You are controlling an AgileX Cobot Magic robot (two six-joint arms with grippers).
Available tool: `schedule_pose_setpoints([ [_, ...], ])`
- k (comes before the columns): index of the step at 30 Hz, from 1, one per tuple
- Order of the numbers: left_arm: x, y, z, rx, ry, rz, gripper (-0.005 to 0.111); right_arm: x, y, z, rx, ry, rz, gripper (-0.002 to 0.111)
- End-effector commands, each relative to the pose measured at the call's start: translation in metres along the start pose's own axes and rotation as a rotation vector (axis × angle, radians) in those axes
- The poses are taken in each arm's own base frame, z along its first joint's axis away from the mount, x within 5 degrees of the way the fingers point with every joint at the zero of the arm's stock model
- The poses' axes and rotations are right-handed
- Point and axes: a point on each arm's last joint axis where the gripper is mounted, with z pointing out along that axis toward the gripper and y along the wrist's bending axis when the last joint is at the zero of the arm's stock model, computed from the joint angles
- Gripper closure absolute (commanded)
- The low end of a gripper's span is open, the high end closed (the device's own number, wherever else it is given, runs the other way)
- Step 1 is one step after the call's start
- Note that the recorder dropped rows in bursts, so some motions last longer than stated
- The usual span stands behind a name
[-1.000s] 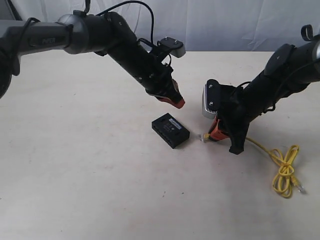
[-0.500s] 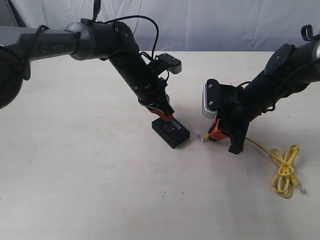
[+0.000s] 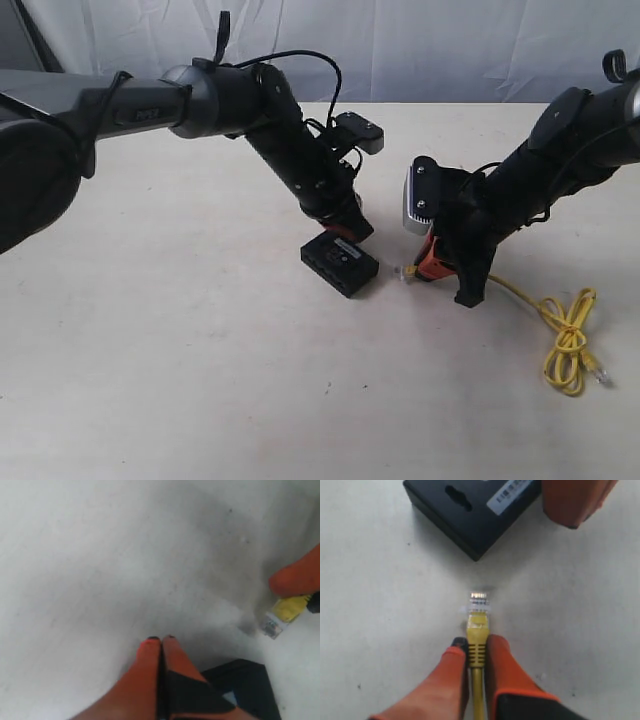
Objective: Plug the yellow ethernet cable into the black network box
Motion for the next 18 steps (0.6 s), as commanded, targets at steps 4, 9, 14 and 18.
schedule_pose_setpoints([
  [4, 0.010, 0.003, -0.002, -0.053, 0.130, 0.006, 0.106, 0.000, 0.001, -0.001, -0.022, -0.019, 0.018, 0.109],
  [9, 0.017, -0.001, -0.007, -0.030, 0.232, -0.035, 0.106, -0.008, 0.006, -0.005, -0.122, -0.074, 0.052, 0.109],
  [14, 0.020, -0.001, -0.022, -0.089, 0.304, -0.066, 0.106, -0.010, 0.007, -0.013, -0.204, -0.026, 0.119, 0.109],
  [18, 0.018, -0.004, -0.030, -0.083, 0.318, -0.082, 0.106, -0.010, 0.014, -0.014, -0.283, -0.025, 0.096, 0.109],
])
